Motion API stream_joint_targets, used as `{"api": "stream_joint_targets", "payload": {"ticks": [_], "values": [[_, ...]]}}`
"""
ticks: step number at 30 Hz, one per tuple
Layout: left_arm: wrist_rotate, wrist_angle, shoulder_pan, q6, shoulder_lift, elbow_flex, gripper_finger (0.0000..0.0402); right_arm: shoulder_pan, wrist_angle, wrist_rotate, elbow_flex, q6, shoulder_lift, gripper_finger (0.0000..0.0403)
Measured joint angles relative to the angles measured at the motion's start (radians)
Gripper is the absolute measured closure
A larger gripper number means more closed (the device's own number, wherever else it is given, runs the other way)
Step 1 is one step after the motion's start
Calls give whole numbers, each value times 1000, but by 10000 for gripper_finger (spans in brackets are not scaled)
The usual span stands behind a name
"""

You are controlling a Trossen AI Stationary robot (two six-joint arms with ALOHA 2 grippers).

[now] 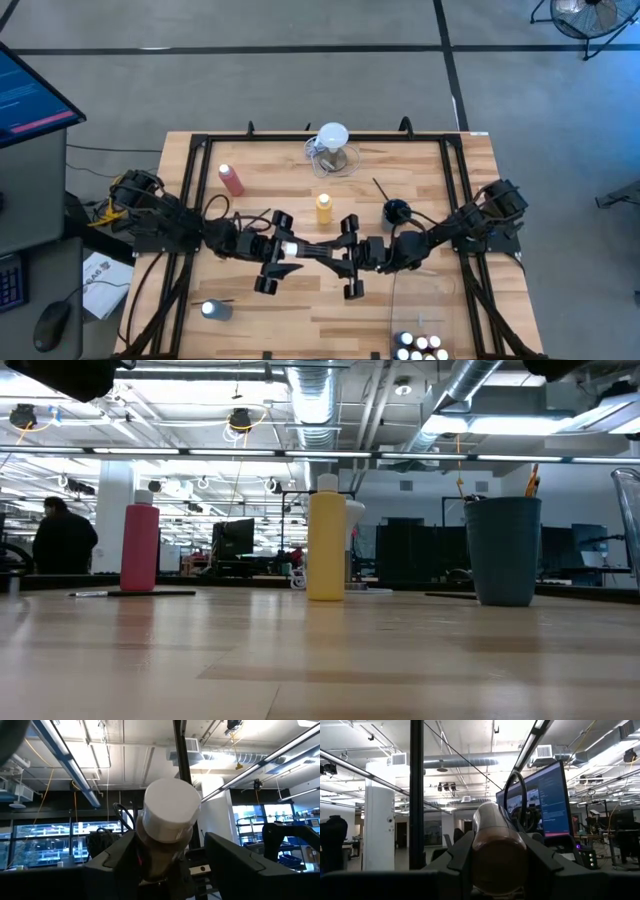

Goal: Pick & Place Paint Supplies
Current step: Put the small brown paint bottle into the transparent bin

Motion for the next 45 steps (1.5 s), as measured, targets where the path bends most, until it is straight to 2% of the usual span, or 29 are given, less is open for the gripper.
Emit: {"api": "stream_joint_targets", "payload": {"ticks": [8, 18, 27, 34, 37, 45], "values": [[5, 1, 6, -12, 0, 0, 232, -1, -51, -1, 33, -16, 0, 290], [21, -9, 6, -11, 0, 5, 311, -12, -60, -7, 33, -10, 0, 287], [37, -3, 1, -12, -4, 4, 324, -20, -5, -13, 133, 6, 121, 290], [88, -11, -10, -14, -2, 4, 336, -5, -24, -14, 156, 8, 142, 275], [96, -9, -10, -14, -1, 4, 325, -4, -24, -6, 156, 7, 143, 290], [73, -23, -7, -7, 3, 7, 233, -15, -76, 28, 150, 16, 159, 291]]}}
